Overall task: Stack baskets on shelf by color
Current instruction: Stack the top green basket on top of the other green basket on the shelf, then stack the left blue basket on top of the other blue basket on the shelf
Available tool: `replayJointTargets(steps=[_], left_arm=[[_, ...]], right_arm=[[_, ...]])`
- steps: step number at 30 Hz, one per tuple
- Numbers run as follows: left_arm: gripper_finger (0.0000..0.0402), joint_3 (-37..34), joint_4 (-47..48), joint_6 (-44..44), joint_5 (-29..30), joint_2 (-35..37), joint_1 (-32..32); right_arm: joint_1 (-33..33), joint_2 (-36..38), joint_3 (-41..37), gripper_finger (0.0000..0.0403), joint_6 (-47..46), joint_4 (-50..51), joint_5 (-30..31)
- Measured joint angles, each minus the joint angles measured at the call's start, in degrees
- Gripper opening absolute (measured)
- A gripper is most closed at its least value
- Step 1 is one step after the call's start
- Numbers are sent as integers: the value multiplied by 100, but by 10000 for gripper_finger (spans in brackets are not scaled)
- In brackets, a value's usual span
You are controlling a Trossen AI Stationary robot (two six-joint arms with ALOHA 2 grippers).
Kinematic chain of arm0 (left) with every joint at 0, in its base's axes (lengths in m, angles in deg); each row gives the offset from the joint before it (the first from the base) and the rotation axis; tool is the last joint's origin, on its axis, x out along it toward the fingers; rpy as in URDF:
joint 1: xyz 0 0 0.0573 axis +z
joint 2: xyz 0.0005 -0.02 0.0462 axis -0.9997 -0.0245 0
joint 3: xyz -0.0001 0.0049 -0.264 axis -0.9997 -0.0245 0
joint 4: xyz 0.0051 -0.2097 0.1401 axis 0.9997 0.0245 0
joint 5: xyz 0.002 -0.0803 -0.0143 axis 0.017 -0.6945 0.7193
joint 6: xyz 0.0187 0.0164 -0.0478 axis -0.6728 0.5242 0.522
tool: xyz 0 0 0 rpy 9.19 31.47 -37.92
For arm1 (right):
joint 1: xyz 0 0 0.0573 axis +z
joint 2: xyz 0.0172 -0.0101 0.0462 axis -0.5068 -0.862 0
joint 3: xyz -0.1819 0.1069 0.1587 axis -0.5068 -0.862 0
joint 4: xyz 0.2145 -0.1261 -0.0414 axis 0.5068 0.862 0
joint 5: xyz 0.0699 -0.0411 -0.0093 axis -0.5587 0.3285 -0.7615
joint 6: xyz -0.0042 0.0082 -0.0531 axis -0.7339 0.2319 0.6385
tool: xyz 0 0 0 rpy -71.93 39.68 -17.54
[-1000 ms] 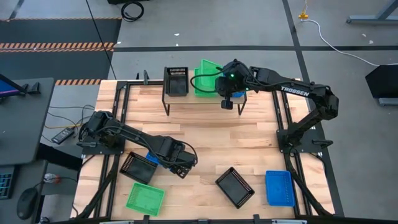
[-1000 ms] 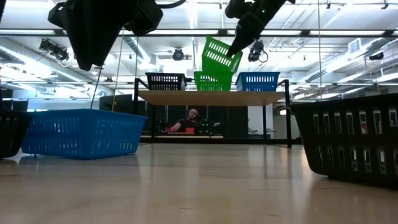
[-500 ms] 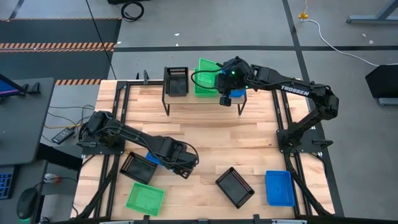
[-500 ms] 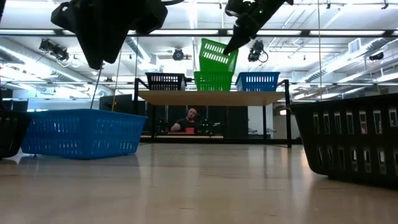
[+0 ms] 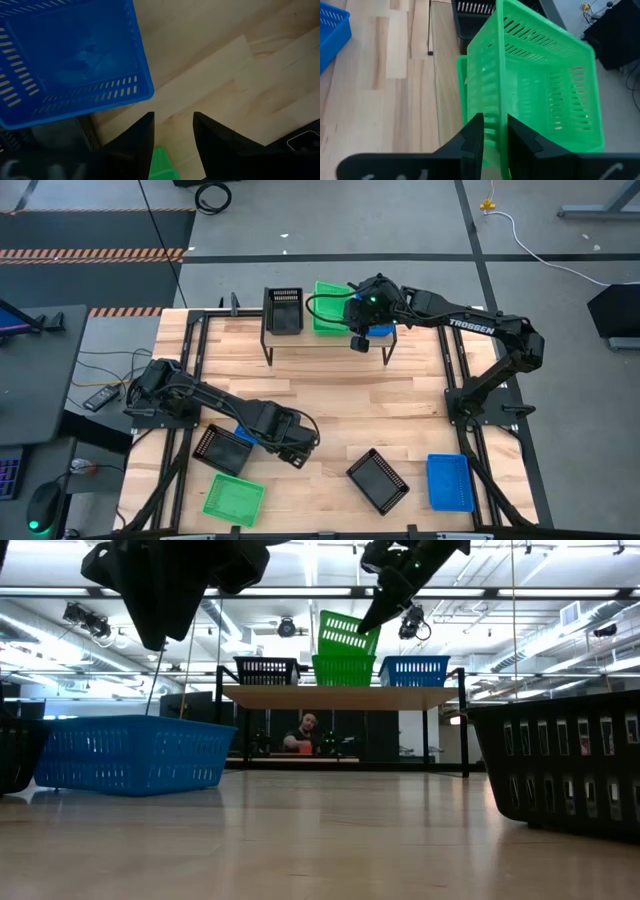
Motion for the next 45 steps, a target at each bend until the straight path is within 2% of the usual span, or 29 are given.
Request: replayJointTargets(steps=[5,14,20,24,31,36,41,45], left_arm=[[142,0,2,0,0,0,-2],[142,0,4,-1,37,0,-2],[147,9,248,100,33,-27,-2],[175,11,245,251,-25,-68,54],[251,9,232,251,166,-378,264],[275,7,-8,28,140,-781,412],[262,7,-302,-466,174,-1179,568],[206,0,-316,-833,79,-1338,717]], right_arm=[[0,0,-3,103,13,-76,-44],[2,57,18,177,-24,-31,17],[182,481,399,189,-821,472,-127],[341,929,464,188,-1163,793,-299],[533,1685,469,188,-1602,1721,-299],[677,2130,469,188,-1971,2269,-303],[853,2507,469,188,-2322,2730,-303],[957,2771,469,187,-2599,3158,-302]])
